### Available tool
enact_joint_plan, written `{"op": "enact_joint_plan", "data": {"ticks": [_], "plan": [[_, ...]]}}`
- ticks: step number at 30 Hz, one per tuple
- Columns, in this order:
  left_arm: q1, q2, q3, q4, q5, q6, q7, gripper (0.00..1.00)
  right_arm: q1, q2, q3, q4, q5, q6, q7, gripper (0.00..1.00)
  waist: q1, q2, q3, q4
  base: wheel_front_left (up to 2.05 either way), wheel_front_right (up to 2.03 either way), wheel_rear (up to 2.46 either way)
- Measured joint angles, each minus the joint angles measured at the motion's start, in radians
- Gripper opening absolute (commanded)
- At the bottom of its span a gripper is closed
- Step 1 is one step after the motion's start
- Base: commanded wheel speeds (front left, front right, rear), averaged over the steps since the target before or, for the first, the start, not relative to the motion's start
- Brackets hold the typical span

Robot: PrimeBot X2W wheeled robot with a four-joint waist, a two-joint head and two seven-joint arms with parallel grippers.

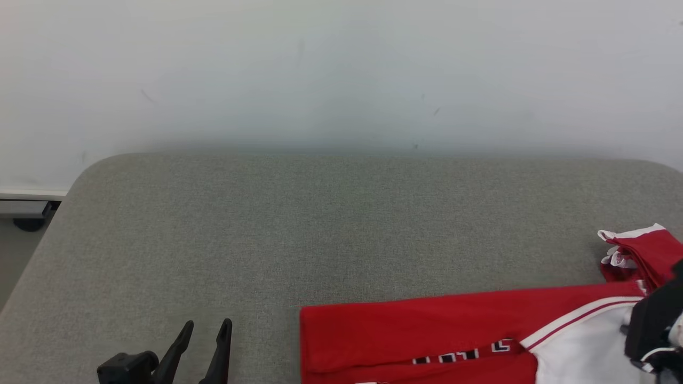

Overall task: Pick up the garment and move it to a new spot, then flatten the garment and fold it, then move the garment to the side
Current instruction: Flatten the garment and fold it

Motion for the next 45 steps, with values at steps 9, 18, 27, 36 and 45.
{"op": "enact_joint_plan", "data": {"ticks": [9, 18, 27, 36, 45], "plan": [[0.0, -0.009, -0.008, 0.001, 0.0, 0.0, 0.0, 1.0, 0.005, -0.072, -0.123, -0.123, -0.045, 0.0, 0.039, 0.0, 0.0, 0.0, -0.006, -0.009, 0.0, 0.0, 0.0], [0.0, -0.009, -0.015, 0.002, 0.0, -0.001, 0.0, 1.0, 0.021, 0.005, 0.013, -0.26, -0.047, 0.005, 0.127, 0.0, 0.0, 0.0, -0.003, -0.008, 0.0, 0.0, 0.0], [-0.006, -0.011, -0.023, 0.004, 0.0, -0.002, 0.004, 1.0, 0.002, 0.059, 0.155, -0.295, -0.043, 0.034, 0.206, 0.0, 0.0, 0.0, 0.007, 0.003, 0.0, 0.0, 0.0], [-0.015, -0.014, -0.028, 0.009, 0.001, -0.008, 0.008, 1.0, -0.054, 0.142, 0.257, -0.209, -0.054, 0.041, 0.248, 0.0, 0.0, 0.0, 0.014, 0.018, 0.0, 0.0, 0.0], [-0.053, -0.019, -0.042, 0.013, 0.004, -0.01, 0.014, 1.0, -0.111, 0.234, 0.314, -0.099, -0.058, 0.032, 0.253, 0.0, 0.0, 0.0, 0.024, 0.041, 0.0, 0.0, 0.0]]}}
